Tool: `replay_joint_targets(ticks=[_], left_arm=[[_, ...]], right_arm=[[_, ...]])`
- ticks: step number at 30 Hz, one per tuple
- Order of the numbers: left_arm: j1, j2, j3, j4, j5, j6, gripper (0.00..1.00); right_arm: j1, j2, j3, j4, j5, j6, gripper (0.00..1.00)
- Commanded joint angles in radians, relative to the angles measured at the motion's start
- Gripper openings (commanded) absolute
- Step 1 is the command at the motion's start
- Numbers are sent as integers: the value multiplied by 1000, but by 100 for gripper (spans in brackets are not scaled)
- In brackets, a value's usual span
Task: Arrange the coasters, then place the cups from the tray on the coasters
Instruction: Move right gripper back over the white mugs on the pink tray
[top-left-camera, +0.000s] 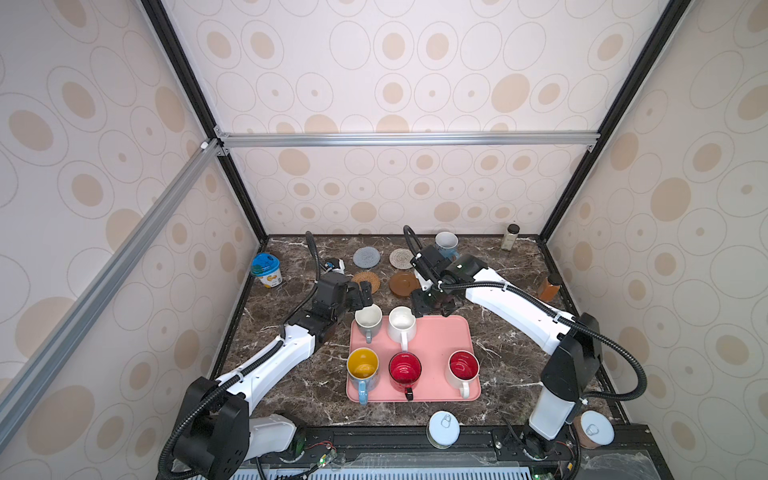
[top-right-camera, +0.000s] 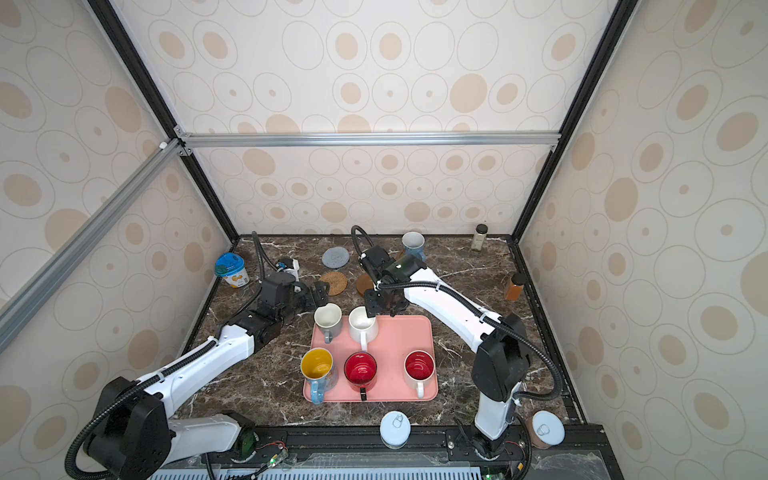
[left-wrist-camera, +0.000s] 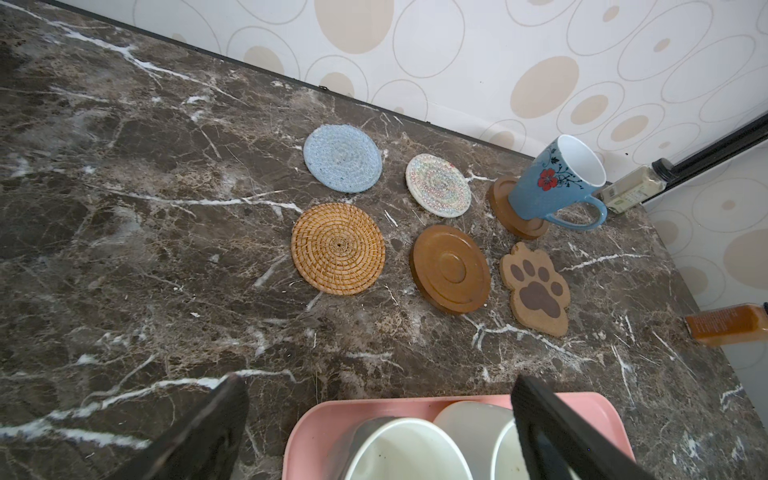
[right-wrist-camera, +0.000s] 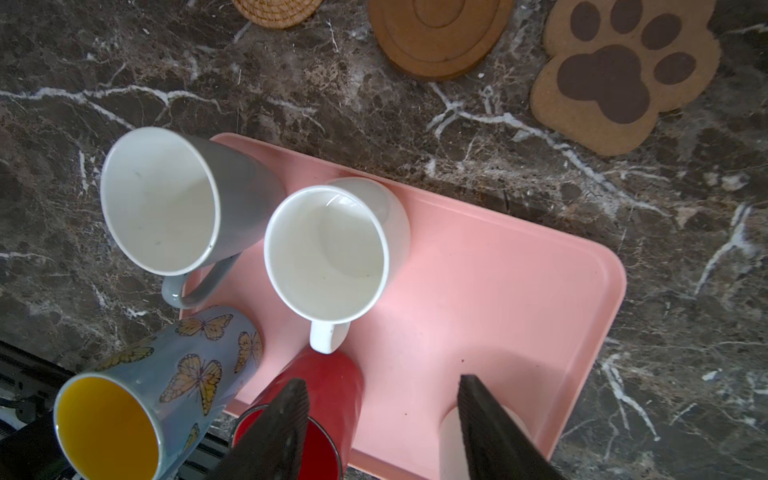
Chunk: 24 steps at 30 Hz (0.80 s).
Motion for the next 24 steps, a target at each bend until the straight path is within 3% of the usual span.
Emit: replay_joint_targets(ticks=[1, 24], left_arm=[[10, -15, 18, 15, -19, -3, 100], [54, -28, -4, 15, 7, -32, 100]], right_arm=[[32, 40, -5, -14, -21, 61, 61], [112, 146, -38, -30, -25, 78, 58]])
